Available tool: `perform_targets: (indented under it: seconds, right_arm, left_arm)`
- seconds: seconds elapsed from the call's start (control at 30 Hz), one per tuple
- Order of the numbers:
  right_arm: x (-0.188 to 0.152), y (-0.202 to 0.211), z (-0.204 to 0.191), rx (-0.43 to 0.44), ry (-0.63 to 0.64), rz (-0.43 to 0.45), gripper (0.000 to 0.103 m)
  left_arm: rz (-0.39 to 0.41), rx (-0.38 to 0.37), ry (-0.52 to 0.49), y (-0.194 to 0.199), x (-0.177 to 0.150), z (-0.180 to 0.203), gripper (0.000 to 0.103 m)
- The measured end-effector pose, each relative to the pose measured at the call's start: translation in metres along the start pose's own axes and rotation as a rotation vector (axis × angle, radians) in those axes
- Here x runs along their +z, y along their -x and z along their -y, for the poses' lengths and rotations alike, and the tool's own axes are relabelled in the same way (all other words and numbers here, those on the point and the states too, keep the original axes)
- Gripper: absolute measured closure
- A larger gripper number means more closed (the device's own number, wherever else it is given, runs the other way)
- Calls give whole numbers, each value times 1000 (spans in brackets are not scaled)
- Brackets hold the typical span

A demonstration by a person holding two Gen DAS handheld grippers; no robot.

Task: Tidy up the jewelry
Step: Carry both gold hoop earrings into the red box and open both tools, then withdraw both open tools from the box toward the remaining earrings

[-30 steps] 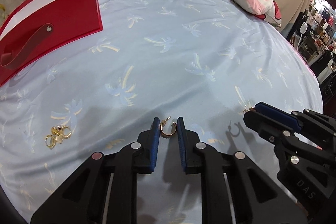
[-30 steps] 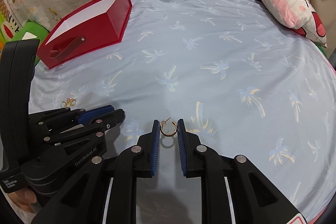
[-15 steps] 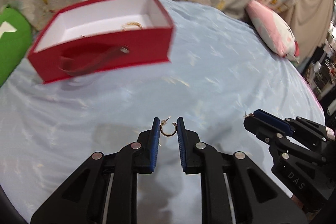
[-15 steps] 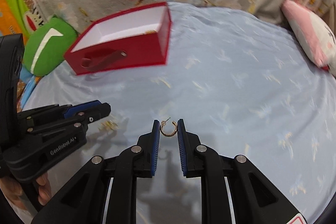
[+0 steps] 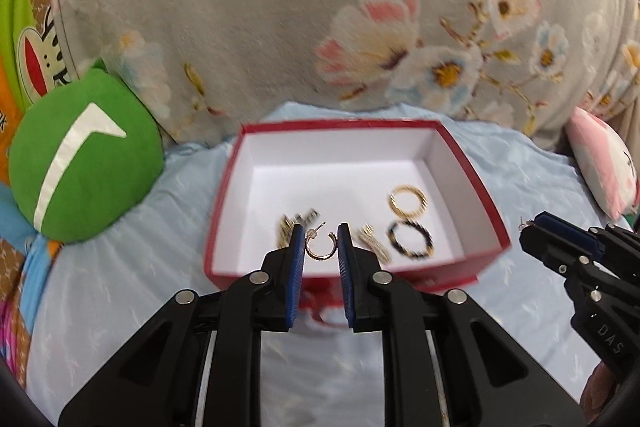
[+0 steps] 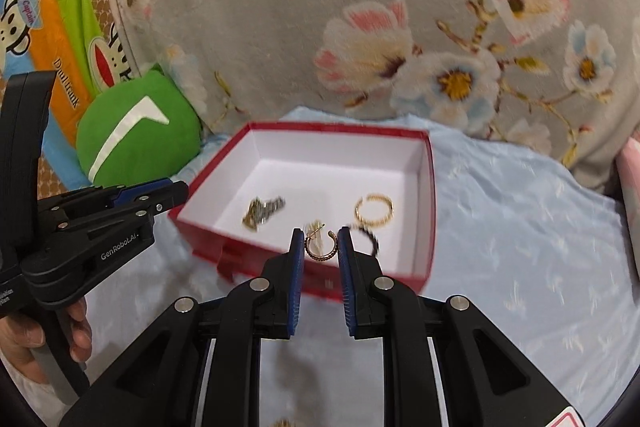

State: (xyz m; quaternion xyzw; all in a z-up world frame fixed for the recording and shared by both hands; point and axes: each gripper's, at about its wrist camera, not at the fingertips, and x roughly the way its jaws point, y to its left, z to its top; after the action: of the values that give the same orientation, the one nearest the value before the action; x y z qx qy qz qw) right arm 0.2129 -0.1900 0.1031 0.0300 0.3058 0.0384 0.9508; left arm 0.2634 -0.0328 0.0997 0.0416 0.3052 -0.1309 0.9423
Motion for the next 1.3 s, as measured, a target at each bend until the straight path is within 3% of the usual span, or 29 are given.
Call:
perform_targets:
  seconds: [0.33,0.67,1.2,1.27,1.3]
  right_arm:
    - [47,-84,3,-13,-13,-27,87]
    - [52,-141,4,-29,-19,-78,87]
    - [52,-157,6,-41,-18,-83,86]
    - [53,-153,9,-43,-26,-77,83]
    - [53,-151,10,-42,-30,-73,82]
  left_arm:
    - [-3,22,24,-68,37,-13,87]
    - [-38,43,39,-116,42,-18,87]
    - [-70,73,61,-144,40,-23,86]
    - [-71,81,73,-145,41,-26,80]
    - [-73,87,84,-144,40,-28,69]
